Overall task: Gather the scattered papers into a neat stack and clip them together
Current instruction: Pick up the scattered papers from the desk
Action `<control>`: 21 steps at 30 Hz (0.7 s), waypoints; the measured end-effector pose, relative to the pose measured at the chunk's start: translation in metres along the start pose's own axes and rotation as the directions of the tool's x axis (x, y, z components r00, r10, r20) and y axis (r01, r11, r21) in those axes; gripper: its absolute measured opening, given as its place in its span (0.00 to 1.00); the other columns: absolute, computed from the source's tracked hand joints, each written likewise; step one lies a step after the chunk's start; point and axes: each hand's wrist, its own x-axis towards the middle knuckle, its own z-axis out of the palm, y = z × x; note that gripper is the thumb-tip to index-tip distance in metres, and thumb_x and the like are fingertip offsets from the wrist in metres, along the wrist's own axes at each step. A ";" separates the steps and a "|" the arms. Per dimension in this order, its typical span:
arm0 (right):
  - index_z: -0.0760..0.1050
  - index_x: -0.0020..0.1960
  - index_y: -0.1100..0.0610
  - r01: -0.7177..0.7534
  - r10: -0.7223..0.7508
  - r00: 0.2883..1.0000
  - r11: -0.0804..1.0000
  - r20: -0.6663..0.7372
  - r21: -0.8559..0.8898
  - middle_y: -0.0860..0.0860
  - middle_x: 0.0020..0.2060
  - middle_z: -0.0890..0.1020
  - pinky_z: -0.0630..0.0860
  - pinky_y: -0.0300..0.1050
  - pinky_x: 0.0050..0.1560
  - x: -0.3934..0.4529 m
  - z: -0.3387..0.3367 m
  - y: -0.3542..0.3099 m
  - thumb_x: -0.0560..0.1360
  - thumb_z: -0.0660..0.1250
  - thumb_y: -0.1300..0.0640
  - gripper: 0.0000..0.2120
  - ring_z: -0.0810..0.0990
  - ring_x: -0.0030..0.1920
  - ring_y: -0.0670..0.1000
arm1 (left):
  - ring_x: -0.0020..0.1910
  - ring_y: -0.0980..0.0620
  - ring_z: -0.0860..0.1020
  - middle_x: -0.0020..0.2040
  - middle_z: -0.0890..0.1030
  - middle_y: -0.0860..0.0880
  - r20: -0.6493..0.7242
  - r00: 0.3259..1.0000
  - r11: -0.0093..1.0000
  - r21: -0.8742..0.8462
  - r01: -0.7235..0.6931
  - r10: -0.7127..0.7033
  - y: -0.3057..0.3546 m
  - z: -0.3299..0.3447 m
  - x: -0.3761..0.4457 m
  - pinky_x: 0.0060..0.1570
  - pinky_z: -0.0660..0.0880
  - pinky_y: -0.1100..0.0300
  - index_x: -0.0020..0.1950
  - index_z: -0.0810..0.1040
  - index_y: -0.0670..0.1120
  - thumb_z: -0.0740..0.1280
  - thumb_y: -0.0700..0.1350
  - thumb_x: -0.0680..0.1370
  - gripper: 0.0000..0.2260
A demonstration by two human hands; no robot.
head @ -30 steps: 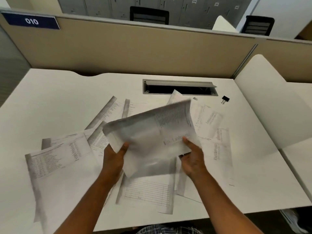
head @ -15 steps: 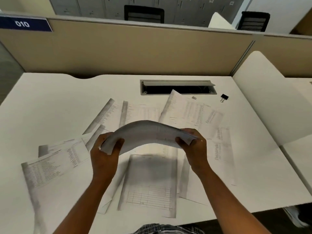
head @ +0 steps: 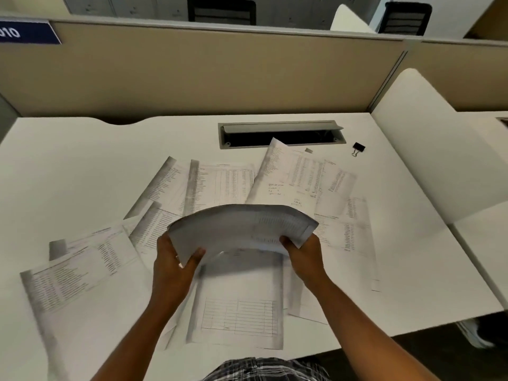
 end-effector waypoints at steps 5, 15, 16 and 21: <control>0.79 0.53 0.46 0.188 -0.184 0.982 0.964 0.039 -0.186 0.40 0.46 0.83 0.80 0.47 0.53 0.013 -0.017 -0.031 0.76 0.72 0.65 0.15 0.82 0.49 0.38 | 0.76 0.47 0.62 0.74 0.65 0.45 -0.082 0.848 0.809 0.361 -0.464 0.523 0.054 -0.018 0.012 0.74 0.62 0.48 0.76 0.60 0.44 0.78 0.51 0.67 0.43; 0.79 0.57 0.50 0.370 -0.353 0.929 0.898 0.113 -0.239 0.42 0.49 0.85 0.77 0.36 0.55 0.041 -0.029 -0.073 0.77 0.73 0.56 0.10 0.83 0.53 0.42 | 0.38 0.52 0.75 0.41 0.82 0.53 0.291 0.929 0.715 0.597 -0.364 0.230 0.069 -0.034 0.055 0.34 0.68 0.60 0.47 0.78 0.61 0.68 0.48 0.77 0.05; 0.78 0.60 0.49 0.321 -0.325 0.945 0.894 0.039 -0.312 0.42 0.51 0.85 0.76 0.36 0.55 0.046 -0.034 -0.065 0.76 0.74 0.51 0.13 0.82 0.55 0.41 | 0.39 0.49 0.76 0.40 0.81 0.53 0.255 0.945 0.754 0.576 -0.317 0.203 0.064 -0.035 0.055 0.35 0.70 0.58 0.45 0.77 0.60 0.68 0.48 0.77 0.06; 0.71 0.70 0.52 -0.335 0.172 0.938 0.667 -0.299 -0.666 0.56 0.66 0.74 0.72 0.58 0.65 0.051 -0.075 0.000 0.70 0.74 0.37 0.34 0.71 0.68 0.62 | 0.50 0.39 0.79 0.53 0.82 0.42 0.080 0.992 0.962 0.263 0.071 -0.095 0.030 -0.035 0.050 0.47 0.72 0.52 0.62 0.78 0.43 0.70 0.49 0.77 0.17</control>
